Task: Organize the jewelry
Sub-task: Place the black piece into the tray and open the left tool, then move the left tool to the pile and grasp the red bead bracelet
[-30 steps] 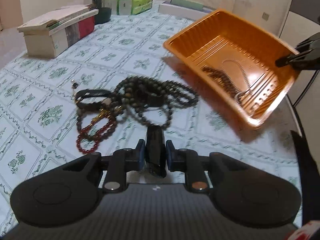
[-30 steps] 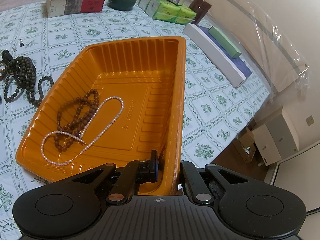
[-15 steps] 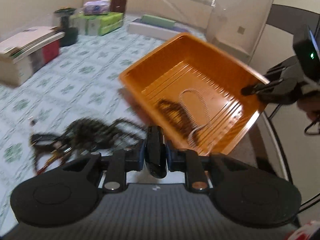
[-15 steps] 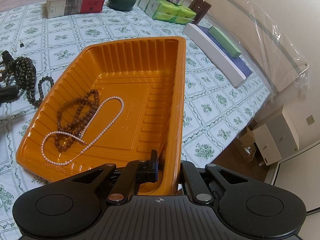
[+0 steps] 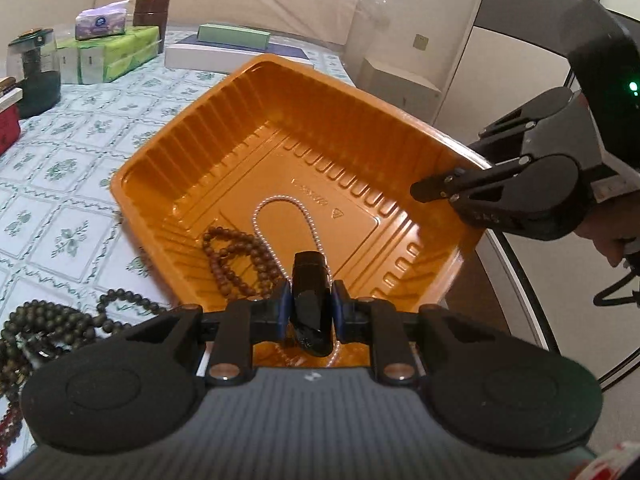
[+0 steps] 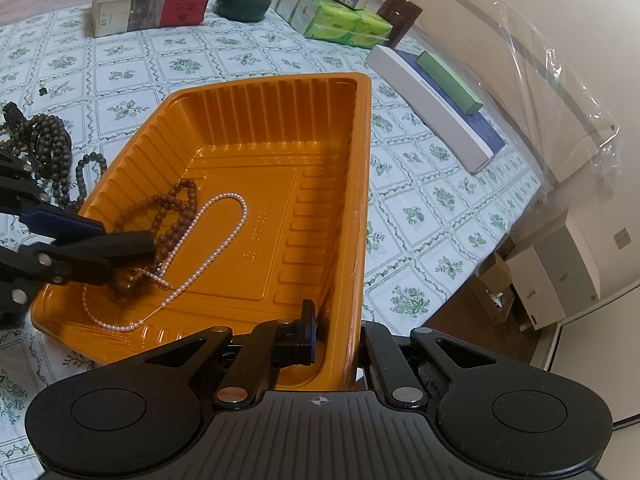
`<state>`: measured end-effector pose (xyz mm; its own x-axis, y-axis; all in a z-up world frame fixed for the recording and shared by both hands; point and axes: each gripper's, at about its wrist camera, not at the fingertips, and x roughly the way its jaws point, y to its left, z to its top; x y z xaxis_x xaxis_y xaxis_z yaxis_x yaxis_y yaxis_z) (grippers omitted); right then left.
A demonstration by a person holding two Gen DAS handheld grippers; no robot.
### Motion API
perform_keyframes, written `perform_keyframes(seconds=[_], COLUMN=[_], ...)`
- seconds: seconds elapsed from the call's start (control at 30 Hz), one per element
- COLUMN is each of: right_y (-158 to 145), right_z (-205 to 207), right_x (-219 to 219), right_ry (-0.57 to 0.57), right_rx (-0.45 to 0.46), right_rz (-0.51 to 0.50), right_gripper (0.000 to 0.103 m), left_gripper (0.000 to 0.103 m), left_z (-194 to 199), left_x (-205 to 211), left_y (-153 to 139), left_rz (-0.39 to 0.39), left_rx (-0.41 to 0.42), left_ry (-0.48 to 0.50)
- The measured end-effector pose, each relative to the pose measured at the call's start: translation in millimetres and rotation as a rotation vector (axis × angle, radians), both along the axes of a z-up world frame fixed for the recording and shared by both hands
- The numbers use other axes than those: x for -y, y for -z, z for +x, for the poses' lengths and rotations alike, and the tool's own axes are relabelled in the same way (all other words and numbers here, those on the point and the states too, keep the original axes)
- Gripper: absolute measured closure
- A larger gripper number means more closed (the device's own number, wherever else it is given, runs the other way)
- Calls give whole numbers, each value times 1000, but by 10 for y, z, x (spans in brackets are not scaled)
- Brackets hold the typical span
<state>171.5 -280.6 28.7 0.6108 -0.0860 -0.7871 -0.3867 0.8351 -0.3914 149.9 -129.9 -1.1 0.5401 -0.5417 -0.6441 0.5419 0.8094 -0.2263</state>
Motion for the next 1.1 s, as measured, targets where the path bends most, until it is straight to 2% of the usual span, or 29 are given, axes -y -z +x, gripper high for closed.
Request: perform_keyframes(seconds=[0.2,0.4,0.53,0.67,0.8,0.9,1.1], right_y=[0,2,0,-1,2,0,-5], right_z=[12,16,18,16,14,15,-2], right_x=[3,13,15,16,13,13,-2], right_ry=[1,2,3,2,3,3,3], right_rx=[-1,0,0,0,1,2,2], right_rz=[1,2,4,3,1,-2,-9], right_gripper=[98,98,98,98,98,98,98], left_gripper=[83,79,78,78,78,78,78], left_z=[-10,-159,-330,-498,-536,-523,-450], left_x=[-6,-385,-821,-1318,-1754,-1918,-1959], left_y=[11,-19,14,79,194,232,318], left_rz=[2,6,56,143,219,229,276], left_rx=[-15,-2,16,50,37,39,48], left_ry=[-2,-94,-205,-336,-443,-467,-456])
